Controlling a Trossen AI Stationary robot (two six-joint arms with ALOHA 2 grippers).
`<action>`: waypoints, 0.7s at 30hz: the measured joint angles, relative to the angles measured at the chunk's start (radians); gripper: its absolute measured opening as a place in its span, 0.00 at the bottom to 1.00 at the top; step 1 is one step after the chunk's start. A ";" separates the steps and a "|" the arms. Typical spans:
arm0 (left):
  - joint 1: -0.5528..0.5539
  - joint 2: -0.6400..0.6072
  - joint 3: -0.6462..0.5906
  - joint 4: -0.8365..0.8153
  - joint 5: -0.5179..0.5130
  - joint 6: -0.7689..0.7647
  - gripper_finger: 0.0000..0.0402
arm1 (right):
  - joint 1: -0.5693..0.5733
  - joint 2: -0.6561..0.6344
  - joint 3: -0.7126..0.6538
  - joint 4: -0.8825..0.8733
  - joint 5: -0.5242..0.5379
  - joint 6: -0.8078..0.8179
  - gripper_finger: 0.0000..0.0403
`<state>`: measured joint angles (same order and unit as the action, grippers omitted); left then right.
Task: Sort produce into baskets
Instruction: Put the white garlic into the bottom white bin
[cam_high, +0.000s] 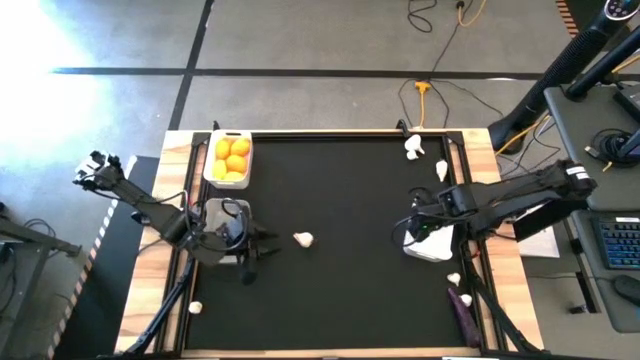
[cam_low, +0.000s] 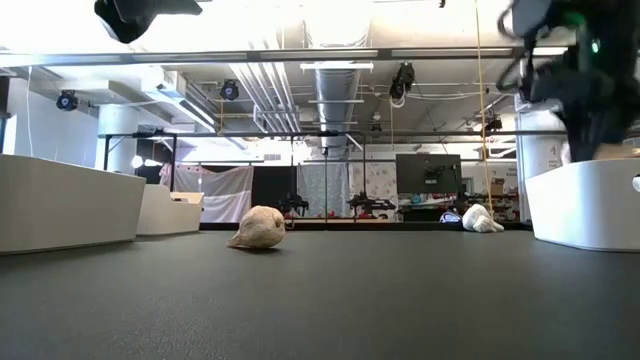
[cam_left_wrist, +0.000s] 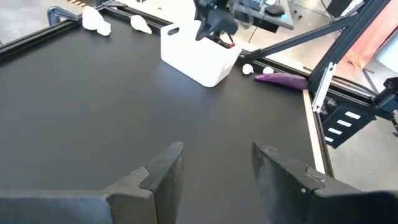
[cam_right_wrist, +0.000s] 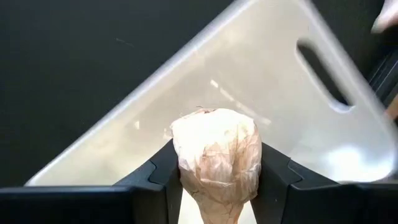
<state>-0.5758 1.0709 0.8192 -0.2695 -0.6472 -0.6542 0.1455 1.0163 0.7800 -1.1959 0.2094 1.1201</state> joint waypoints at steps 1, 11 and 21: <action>0.000 0.005 0.000 0.003 0.000 0.000 0.42 | -0.003 -0.007 -0.033 0.023 -0.013 0.030 0.32; 0.000 0.017 0.003 0.008 0.000 -0.023 0.42 | -0.002 0.086 -0.172 0.202 -0.055 0.092 0.42; -0.028 -0.033 0.005 -0.003 0.075 -0.028 0.42 | -0.002 0.111 0.046 -0.016 -0.038 -0.046 0.65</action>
<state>-0.6040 1.0376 0.8238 -0.2730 -0.5723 -0.6823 0.1433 1.1272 0.8263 -1.2121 0.1710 1.0744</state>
